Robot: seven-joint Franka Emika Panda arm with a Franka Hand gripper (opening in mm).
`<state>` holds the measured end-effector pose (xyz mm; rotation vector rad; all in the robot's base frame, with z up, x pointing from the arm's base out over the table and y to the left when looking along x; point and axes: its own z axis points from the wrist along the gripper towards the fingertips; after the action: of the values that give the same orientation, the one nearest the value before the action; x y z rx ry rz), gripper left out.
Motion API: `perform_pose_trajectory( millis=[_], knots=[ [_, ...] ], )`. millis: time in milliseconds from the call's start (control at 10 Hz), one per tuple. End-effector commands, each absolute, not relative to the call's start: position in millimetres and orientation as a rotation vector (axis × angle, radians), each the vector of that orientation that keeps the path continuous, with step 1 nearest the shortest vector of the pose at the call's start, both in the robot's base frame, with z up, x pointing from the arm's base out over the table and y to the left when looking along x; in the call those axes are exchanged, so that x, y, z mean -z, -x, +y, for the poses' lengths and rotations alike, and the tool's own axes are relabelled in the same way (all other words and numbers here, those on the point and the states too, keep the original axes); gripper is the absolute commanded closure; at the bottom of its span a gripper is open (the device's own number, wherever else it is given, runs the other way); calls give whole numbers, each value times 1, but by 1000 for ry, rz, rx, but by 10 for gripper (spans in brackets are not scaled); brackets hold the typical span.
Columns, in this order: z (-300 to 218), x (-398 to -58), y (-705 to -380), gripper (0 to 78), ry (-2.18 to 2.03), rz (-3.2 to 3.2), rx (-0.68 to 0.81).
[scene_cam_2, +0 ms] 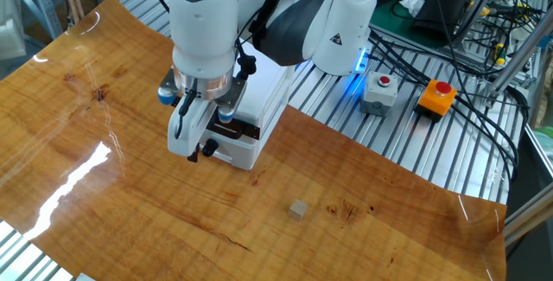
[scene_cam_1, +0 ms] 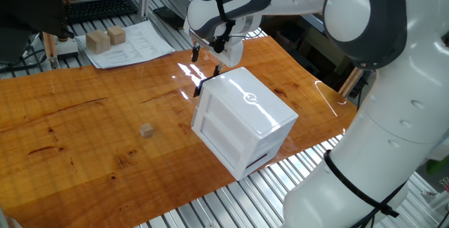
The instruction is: Put things in the drawer
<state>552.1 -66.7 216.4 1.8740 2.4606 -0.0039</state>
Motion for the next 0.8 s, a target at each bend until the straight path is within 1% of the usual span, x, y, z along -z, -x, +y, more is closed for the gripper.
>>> perform_pose_trajectory(
  millis=[100, 400, 800],
  knots=[
    [-67, -209, -555, 2, -1871, 2444, -15],
    [-67, -208, -556, 2, -1870, 2441, -17],
    [-66, -213, -568, 2, -1865, 2447, -28]
  ],
)
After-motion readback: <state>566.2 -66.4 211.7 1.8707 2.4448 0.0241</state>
